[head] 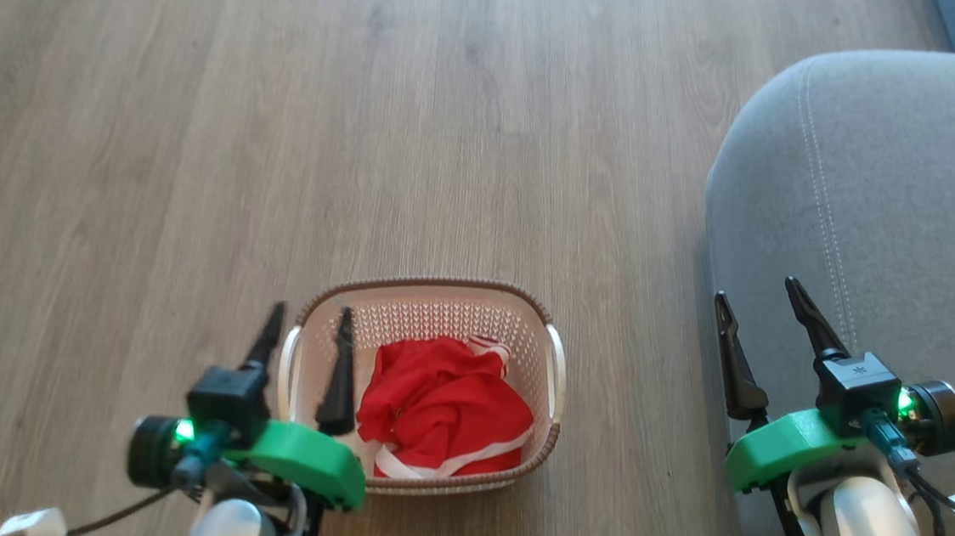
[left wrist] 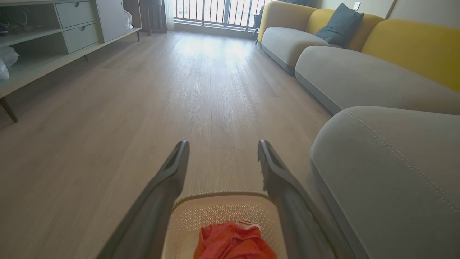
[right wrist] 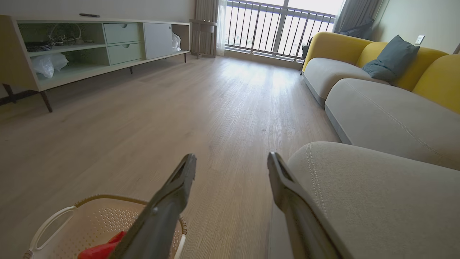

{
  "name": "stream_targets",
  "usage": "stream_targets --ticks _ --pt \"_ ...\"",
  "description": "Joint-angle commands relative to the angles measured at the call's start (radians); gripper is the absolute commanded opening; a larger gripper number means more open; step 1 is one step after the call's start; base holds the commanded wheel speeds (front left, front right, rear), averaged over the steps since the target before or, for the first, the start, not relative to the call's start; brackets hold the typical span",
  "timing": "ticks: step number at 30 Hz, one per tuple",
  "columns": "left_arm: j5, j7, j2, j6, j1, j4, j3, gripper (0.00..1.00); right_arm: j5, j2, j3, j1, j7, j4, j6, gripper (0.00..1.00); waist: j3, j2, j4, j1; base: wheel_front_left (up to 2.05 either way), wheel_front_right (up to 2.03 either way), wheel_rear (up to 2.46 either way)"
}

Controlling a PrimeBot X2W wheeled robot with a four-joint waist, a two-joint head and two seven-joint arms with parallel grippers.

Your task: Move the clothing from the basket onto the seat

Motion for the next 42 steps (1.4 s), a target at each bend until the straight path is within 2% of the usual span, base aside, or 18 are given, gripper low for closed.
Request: stream_targets --ticks 1,9,19,27,30,31,33,42 --pt "0.010 -0.013 -0.002 -0.009 -0.033 -0.016 0.018 1.00 -0.005 -0.011 0.020 -0.049 -0.010 -0.022 0.000 1.00 0.021 0.0000 -0.007 0.0000 0.00 0.00 0.00" --pt "0.001 -0.013 -0.002 -0.026 -0.084 0.109 -0.039 1.00 0.005 -0.042 0.005 -0.082 -0.010 0.024 0.000 1.00 0.156 0.0000 -0.044 0.0000 0.00 0.00 0.00" --pt "-0.057 -0.013 -0.002 -0.049 -0.298 0.439 -0.153 1.00 0.031 -0.087 -0.030 -0.133 -0.010 -0.005 0.000 1.00 0.418 0.0000 -0.108 0.0000 0.00 0.00 0.00" --pt "-0.027 -0.013 -0.002 -0.108 -0.522 0.698 -0.253 1.00 0.047 -0.066 -0.052 -0.165 -0.010 -0.042 0.000 1.00 0.592 0.0000 -0.169 0.0000 0.00 0.00 0.00" --pt "-0.023 -0.013 -0.002 -0.143 -0.602 0.807 -0.295 1.00 0.052 -0.056 -0.052 -0.179 -0.010 -0.049 0.000 1.00 0.643 0.0000 -0.191 0.0000 0.00 0.00 0.00" --pt "-0.021 -0.009 -0.002 -0.167 -0.652 0.886 -0.330 1.00 0.055 -0.048 -0.048 -0.188 -0.010 -0.053 0.000 1.00 0.673 0.0000 -0.207 0.0000 0.00 0.00 0.00" --pt "-0.021 0.010 -0.002 -0.181 -0.697 0.949 -0.360 1.00 0.059 -0.041 -0.044 -0.197 -0.010 -0.056 0.000 1.00 0.699 0.0000 -0.222 0.0000 0.00 0.00 0.00" --pt "-0.057 0.137 -0.002 -0.171 -0.836 1.101 -0.394 1.00 0.083 -0.009 -0.018 -0.226 -0.010 -0.063 0.000 1.00 0.784 0.0000 -0.283 0.0000 0.00 0.00 0.00"
